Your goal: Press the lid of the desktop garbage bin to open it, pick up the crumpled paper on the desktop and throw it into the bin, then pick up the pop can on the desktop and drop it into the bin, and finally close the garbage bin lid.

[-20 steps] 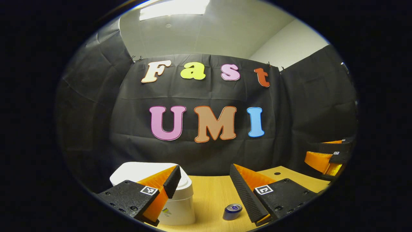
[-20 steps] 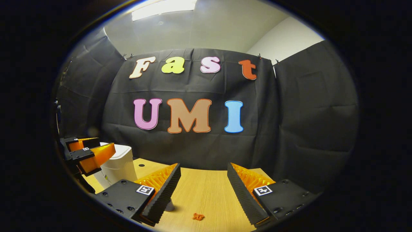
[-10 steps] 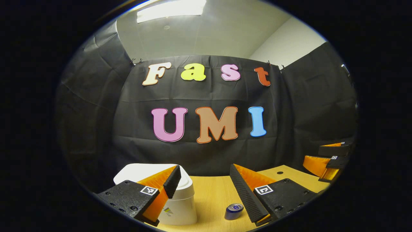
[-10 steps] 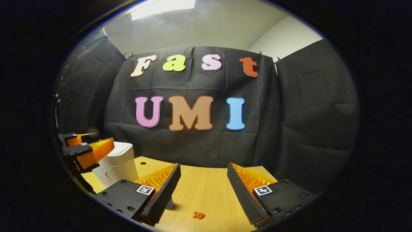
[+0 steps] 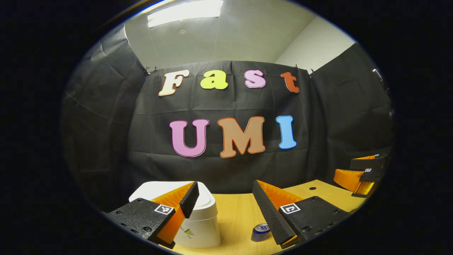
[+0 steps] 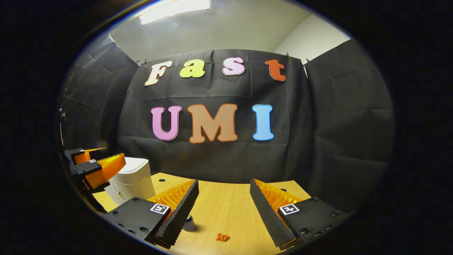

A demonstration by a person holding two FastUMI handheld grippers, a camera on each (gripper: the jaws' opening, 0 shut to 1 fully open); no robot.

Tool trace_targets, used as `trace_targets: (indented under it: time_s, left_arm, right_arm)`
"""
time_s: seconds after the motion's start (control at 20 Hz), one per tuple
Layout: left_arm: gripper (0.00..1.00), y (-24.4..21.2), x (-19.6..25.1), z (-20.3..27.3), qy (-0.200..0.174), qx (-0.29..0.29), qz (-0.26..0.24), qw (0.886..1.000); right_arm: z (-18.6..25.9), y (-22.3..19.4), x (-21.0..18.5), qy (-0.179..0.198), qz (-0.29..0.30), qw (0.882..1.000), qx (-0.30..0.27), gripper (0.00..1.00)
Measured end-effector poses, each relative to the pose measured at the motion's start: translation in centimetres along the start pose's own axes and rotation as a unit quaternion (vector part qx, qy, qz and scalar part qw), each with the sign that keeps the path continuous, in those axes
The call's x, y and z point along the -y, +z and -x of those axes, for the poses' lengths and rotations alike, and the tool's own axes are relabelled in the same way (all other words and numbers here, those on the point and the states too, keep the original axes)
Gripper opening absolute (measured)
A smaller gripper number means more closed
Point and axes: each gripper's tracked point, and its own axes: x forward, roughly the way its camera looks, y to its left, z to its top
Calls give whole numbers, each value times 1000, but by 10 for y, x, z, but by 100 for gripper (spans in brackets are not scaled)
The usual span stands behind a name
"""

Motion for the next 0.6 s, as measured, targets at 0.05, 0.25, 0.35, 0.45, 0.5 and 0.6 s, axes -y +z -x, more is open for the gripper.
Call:
trace_targets:
  time_s: [0.05, 0.25, 0.35, 0.45, 0.5, 0.6]
  left_arm:
    - [93, 1, -1, 0, 1, 1, 0, 1000]
    - [93, -1, 2, -3, 0, -1, -5, 1000]
    - [93, -3, 3, -2, -2, -4, -2, 1000]
    - [93, -2, 1, -3, -1, -3, -3, 1000]
    - [93, 0, 0, -3, 1, -1, -4, 1000]
    - [92, 6, -4, -2, 7, 8, -8, 1000]
  right_arm:
    - [1, 0, 0, 1, 0, 1000, 0, 96]
    - [-1, 0, 0, 1, 0, 1000, -4, 96]
    - [-2, 3, 1, -2, -3, 1000, -1, 100]
    - [-5, 6, 4, -5, -7, 1000, 2, 96]
    - [-7, 8, 5, -5, -9, 1000, 2, 96]
    - [-3, 10, 4, -3, -16, 1000, 2, 96]
